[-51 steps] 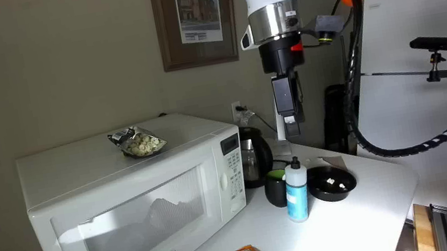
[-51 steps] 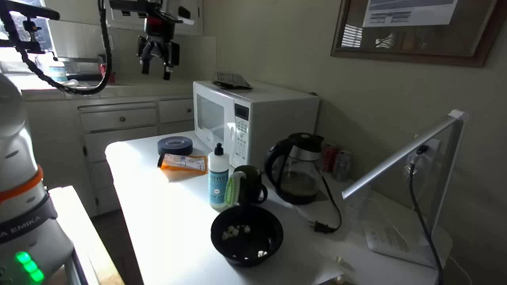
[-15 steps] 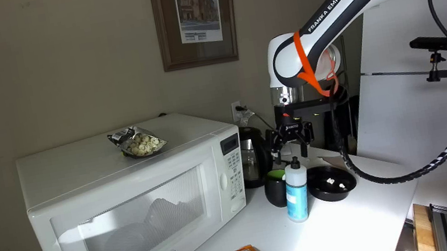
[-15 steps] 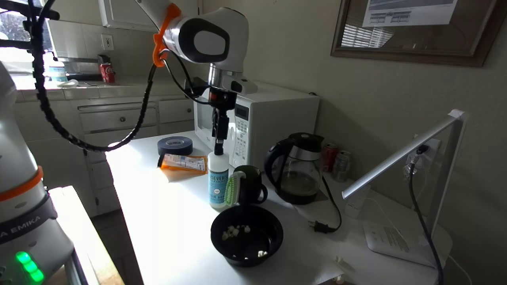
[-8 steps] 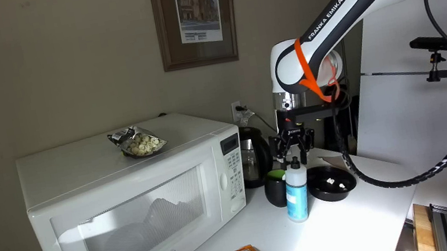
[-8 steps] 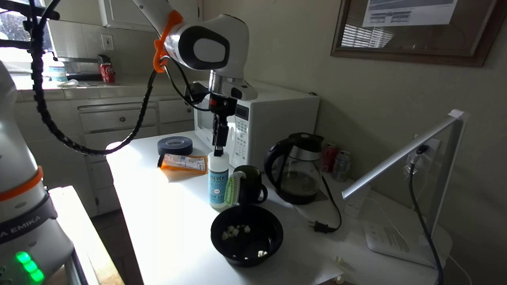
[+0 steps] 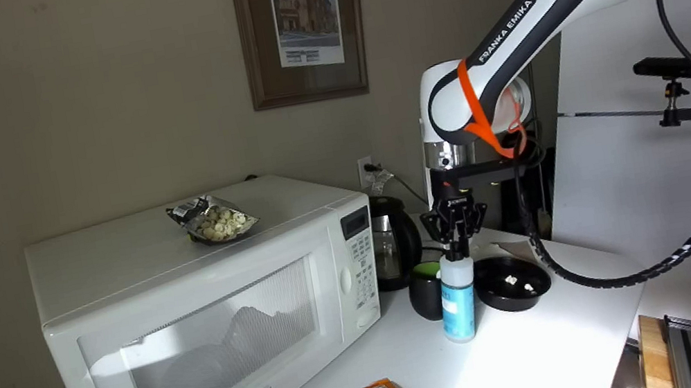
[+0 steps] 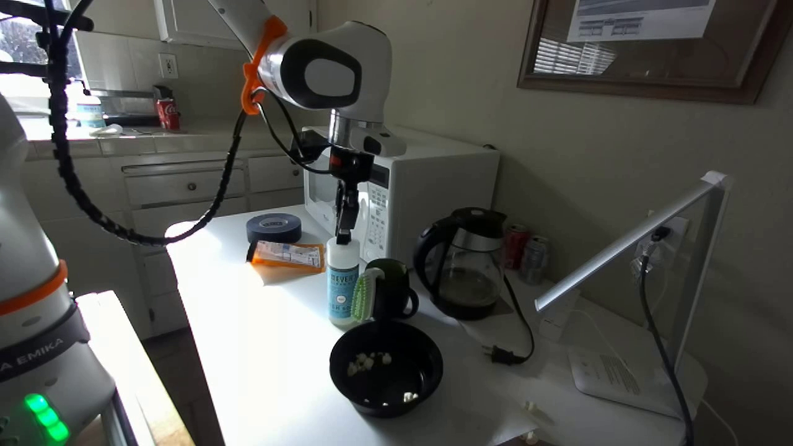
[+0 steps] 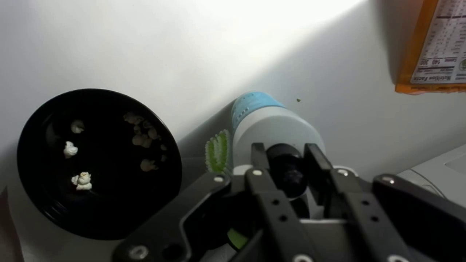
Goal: Put the bottle with a blue label on top of the microwave.
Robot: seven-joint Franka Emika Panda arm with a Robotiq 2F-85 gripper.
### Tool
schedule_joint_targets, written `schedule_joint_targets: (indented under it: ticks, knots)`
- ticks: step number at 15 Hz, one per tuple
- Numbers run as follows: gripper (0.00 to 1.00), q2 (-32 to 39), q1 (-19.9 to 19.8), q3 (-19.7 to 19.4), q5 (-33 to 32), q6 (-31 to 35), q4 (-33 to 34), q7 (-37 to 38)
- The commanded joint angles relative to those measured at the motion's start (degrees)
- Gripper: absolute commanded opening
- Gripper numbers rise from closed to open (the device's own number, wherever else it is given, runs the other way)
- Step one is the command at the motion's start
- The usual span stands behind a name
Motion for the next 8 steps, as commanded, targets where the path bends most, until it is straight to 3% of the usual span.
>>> schedule_joint_targets:
  ticks: [1,4,8]
  knots:
    - [0.07,-6.3,0.5,1.2,-2.6,-0.9,-2.5,0.6]
    - [0.07,-15.8,1.4,2.5,-4.4,-7.3,-2.4,-3.2]
    - [0.07,-24.0,4.3,2.4,-1.7,-24.0,5.3,-12.9]
